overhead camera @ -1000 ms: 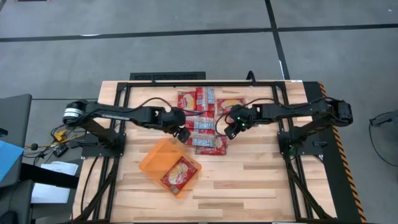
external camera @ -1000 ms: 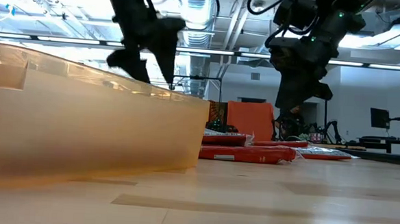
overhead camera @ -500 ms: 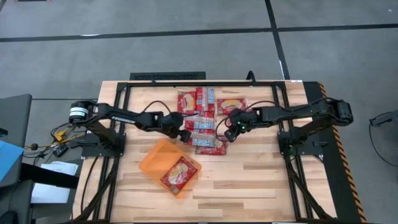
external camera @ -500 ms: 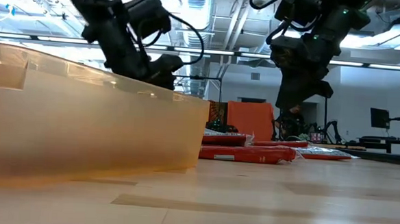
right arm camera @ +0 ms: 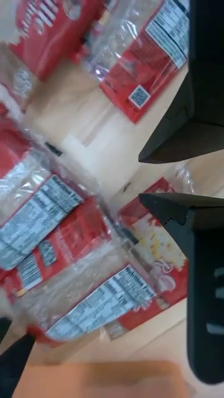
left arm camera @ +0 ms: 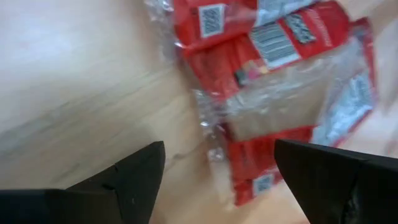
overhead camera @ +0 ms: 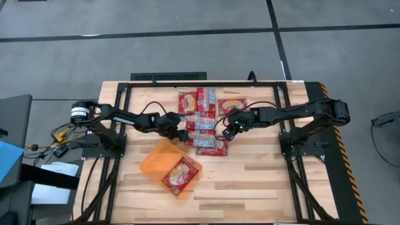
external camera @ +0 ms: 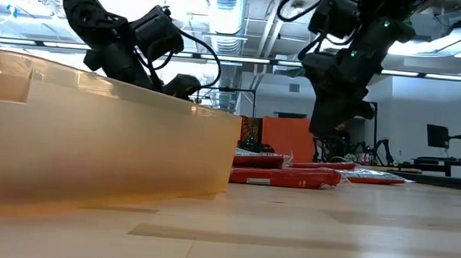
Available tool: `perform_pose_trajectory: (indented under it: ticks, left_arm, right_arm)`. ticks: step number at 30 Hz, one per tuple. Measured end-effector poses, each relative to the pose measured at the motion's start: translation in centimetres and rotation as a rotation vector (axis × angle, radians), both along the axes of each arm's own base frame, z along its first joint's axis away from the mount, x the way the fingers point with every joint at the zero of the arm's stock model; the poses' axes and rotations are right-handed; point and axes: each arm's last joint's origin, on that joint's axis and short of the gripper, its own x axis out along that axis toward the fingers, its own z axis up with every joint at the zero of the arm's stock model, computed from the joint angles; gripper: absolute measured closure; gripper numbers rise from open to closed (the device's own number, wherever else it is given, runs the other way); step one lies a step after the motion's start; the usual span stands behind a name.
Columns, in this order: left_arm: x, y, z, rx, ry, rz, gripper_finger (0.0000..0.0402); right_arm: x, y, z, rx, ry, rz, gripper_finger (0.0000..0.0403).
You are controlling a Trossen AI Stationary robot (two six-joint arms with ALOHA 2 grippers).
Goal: Sort popcorn bags into baskets
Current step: Put the popcorn bag into the orange bin
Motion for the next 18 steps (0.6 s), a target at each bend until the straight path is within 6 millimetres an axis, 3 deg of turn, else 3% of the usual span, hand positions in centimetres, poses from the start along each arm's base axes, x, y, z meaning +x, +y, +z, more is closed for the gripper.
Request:
perform_pose_trajectory:
  ticks: [8, 18]
  left_arm:
    - [0.3, 0.5, -0.1, -0.018, -0.078, -0.028, 0.0111]
    - [1.9, 0.4, -2.1, -0.114, -0.169, -0.086, 0.0111]
  right_arm:
    - [2.1, 0.0, -2.5, 0.019, -0.01, 0.016, 0.029]
    - [3.7, 1.1, -5.1, 0.099, -0.014, 0.055, 0.029]
